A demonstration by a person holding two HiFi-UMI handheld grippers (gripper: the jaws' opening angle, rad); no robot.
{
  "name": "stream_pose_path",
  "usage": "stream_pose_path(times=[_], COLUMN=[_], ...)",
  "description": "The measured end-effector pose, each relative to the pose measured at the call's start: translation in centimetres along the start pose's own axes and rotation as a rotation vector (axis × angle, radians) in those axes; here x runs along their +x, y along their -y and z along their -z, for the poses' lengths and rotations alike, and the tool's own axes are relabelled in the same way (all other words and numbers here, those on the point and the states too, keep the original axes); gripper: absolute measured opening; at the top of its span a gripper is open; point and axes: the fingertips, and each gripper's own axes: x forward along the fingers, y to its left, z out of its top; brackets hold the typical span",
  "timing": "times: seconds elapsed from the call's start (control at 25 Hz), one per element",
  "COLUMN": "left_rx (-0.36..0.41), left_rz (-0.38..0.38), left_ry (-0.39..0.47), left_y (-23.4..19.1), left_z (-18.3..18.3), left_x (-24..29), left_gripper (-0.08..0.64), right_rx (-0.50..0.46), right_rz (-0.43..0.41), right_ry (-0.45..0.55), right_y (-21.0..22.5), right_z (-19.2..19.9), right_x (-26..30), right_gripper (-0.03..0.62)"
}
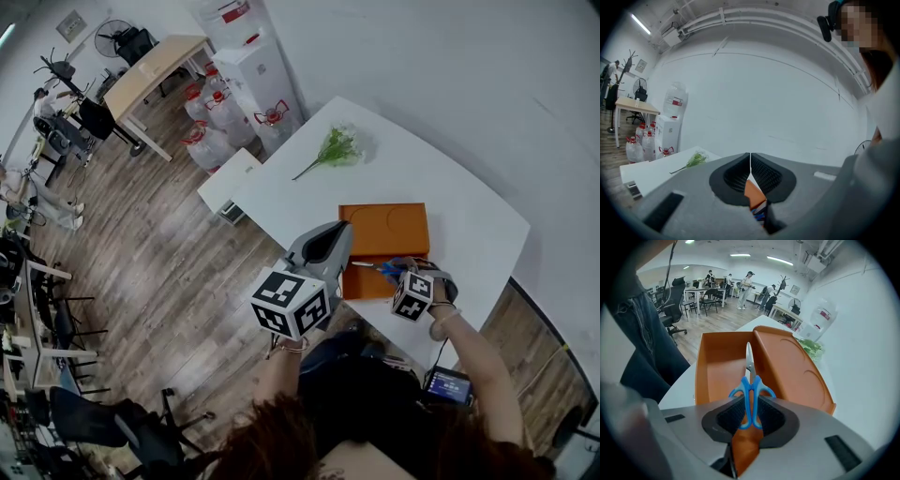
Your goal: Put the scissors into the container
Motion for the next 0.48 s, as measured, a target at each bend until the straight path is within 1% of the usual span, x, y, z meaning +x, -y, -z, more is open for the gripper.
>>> stream_pose_path(times=[0.24,0.48], left_rx=[-0.006,-0.014], left_rz=[-0.004,-0.01], left_ry=[0.002,0.003], left_y=[-0.1,-0.39], left_z=[0.0,0.0], left_x=[-0.3,-0.87], left_gripper=[0.021,0.021], right_rx=[-0.012,0.006], right_rz=[-0.037,-0.083], right_ry=[-0.035,-0.068], right_y=[-0.19,-0.56], right_z=[-0.2,0.0], right_x=[0.69,1.08], right_gripper=[0.078,0.079])
